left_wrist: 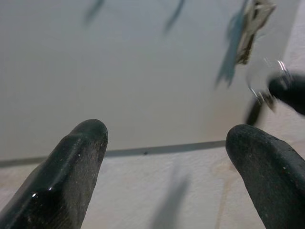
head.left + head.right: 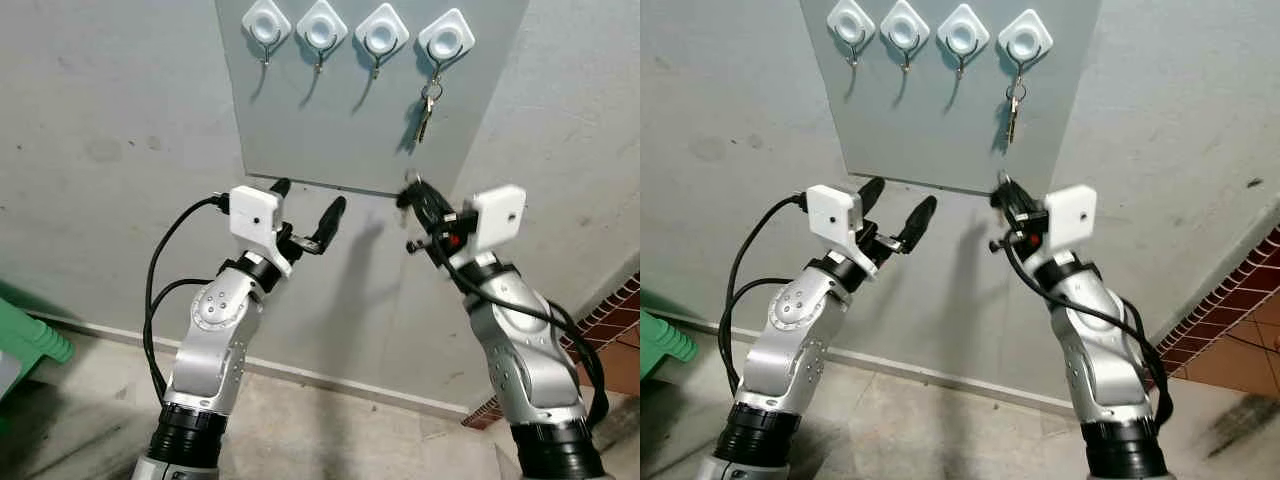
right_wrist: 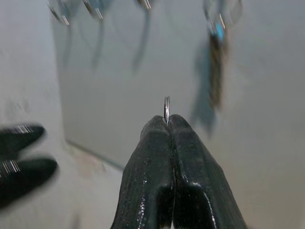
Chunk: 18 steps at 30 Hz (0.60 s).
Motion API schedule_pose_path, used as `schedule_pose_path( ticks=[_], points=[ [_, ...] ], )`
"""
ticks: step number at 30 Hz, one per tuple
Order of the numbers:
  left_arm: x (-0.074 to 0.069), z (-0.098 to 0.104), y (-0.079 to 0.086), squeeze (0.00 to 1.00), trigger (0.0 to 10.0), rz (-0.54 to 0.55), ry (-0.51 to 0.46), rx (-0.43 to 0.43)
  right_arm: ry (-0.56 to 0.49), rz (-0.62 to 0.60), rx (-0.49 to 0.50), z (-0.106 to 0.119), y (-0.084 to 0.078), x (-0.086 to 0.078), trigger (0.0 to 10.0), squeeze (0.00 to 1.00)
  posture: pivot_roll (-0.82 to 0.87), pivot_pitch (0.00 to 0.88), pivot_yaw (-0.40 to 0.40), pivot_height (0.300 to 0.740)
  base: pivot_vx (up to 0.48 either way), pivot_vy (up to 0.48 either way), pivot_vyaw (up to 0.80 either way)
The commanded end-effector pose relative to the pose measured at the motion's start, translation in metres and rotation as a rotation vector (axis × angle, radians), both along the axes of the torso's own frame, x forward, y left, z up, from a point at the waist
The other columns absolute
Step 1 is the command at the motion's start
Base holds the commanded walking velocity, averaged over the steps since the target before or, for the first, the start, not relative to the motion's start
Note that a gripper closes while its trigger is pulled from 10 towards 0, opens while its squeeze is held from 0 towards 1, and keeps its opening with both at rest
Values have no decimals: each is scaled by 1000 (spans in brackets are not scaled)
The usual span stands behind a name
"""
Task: Hang keys on a hook
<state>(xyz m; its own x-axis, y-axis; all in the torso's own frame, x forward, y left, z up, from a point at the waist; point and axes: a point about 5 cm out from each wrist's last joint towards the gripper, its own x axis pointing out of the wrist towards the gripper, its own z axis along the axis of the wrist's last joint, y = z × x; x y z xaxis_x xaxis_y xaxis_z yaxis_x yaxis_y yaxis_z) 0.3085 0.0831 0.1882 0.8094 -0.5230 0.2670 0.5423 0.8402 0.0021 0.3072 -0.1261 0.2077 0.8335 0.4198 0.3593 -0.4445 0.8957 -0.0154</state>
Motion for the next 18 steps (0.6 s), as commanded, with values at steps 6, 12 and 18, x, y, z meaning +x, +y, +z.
schedule_pose_path(
  ticks=[6,12,18],
  points=[
    [-4,11,-10,0,10000,-59,-46,27,-79,41,10,22,8,2,10000,0,-71,74,-5,740,0,0,0],
    [-5,17,-12,0,10000,-74,-65,26,-141,57,21,41,10,3,10000,0,-68,70,-6,740,0,0,0],
    [-6,19,-13,0,10000,-81,-68,24,-188,62,22,55,10,5,10000,0,-69,68,-4,740,0,0,0]
  ],
)
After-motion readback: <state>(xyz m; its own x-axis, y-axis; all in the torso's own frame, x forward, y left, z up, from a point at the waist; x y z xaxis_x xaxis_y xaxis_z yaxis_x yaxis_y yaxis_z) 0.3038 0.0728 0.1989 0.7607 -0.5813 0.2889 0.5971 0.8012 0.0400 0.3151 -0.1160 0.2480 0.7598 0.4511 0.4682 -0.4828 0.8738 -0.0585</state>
